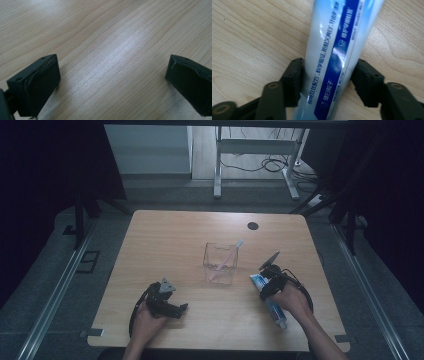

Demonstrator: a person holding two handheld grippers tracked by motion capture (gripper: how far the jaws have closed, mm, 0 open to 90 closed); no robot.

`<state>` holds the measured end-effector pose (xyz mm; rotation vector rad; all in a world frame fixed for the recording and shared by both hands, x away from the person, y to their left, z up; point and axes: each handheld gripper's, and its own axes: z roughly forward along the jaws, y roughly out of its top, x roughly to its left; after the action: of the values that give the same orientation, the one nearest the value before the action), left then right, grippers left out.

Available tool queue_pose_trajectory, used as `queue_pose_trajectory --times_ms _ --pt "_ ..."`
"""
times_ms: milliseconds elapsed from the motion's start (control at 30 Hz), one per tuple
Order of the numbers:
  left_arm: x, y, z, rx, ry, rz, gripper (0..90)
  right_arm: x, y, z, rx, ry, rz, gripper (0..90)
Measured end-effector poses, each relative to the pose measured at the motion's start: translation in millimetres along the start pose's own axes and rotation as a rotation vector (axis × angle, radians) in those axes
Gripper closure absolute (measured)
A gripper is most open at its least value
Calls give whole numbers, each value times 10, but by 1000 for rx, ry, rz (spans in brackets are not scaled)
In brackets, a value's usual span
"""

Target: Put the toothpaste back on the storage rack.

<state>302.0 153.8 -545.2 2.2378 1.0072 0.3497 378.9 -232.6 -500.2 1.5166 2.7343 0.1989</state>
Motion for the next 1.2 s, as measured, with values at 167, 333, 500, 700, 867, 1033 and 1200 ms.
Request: queue_pose_trajectory --times_ms 167,333,500,700,867,1033,1200 --pt "0 0 0 0 0 0 0 -59 -21 -38 -11 47 6 602" --pt "1 0 -1 1 -1 0 0 -69 -52 -78 -30 65 6 673" --pt "1 1 -1 1 -1 0 0 -78 -83 -102 -49 75 -15 697" --pt "0 1 -1 1 -1 0 0 -76 -116 -137 -62 61 -44 707" --pt "0 1 -1 1 -1 0 0 -63 -146 -194 -91 61 -68 710" --pt "0 1 -1 1 -1 0 0 -48 -175 -275 -125 63 -90 712" --pt "1 1 -1 1 -1 0 0 -35 -213 -363 -170 62 -111 714"
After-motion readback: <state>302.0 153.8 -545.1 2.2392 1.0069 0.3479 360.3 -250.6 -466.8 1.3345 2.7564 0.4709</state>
